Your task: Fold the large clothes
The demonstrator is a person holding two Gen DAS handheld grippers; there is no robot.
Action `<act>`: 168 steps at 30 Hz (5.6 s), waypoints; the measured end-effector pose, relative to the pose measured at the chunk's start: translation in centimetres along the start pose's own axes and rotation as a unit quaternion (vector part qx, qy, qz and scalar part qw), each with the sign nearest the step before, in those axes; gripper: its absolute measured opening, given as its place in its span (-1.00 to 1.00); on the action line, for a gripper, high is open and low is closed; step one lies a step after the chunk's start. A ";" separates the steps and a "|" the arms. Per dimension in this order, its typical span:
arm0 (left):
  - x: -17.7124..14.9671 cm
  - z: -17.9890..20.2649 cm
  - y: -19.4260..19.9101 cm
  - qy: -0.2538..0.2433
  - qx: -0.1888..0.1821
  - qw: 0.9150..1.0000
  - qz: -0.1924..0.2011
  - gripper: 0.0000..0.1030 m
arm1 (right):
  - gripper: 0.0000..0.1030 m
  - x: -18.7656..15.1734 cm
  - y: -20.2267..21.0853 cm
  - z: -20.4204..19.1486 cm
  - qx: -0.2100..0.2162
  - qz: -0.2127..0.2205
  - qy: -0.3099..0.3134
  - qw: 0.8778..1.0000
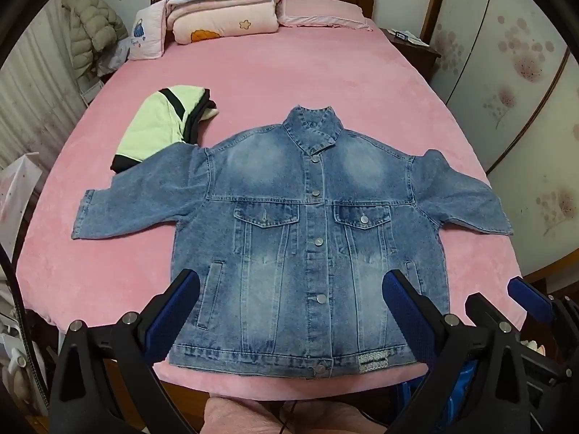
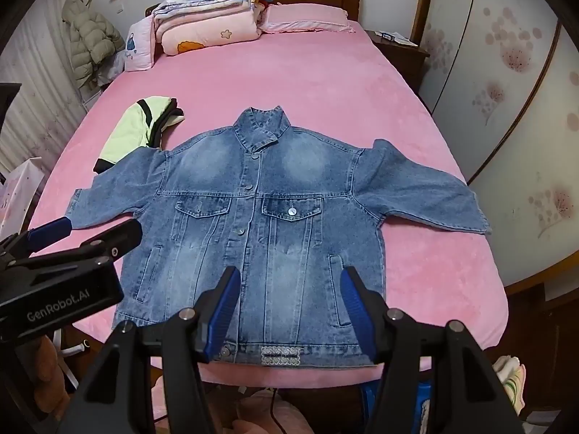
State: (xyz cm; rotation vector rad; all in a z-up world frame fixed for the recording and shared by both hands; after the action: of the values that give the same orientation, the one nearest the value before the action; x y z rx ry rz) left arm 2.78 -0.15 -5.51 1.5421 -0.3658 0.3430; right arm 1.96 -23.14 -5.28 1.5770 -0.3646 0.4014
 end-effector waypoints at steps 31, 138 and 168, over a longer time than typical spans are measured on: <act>0.0 0.6 1.9 -0.015 0.000 1.000 0.022 0.95 | 0.12 0.2 0.6 -0.4 -0.005 0.011 0.017 1.000; 4.0 -4.2 6.4 -0.044 -0.109 0.991 0.065 0.93 | 0.12 0.4 5.2 -2.9 -0.042 0.038 -0.095 0.994; 17.5 24.5 -1.2 -0.084 -0.084 0.987 0.111 0.94 | 0.12 6.4 -4.9 29.6 -0.009 0.017 -0.211 0.977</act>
State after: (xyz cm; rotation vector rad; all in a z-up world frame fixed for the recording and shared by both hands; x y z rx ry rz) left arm 18.68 -24.86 0.99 1.3701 -0.6850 0.3460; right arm 10.88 -52.38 -7.62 1.6355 -0.7181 0.0837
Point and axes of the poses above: each gripper's, at about its wrist camera, not at the fingertips, and y roughly against the way its jaws point, z to its right, x to its top, the point moved 6 cm from there along -y, roughly the way its jaws point, and after that the axes turned 3 degrees about -y, right-handed, at the moved point
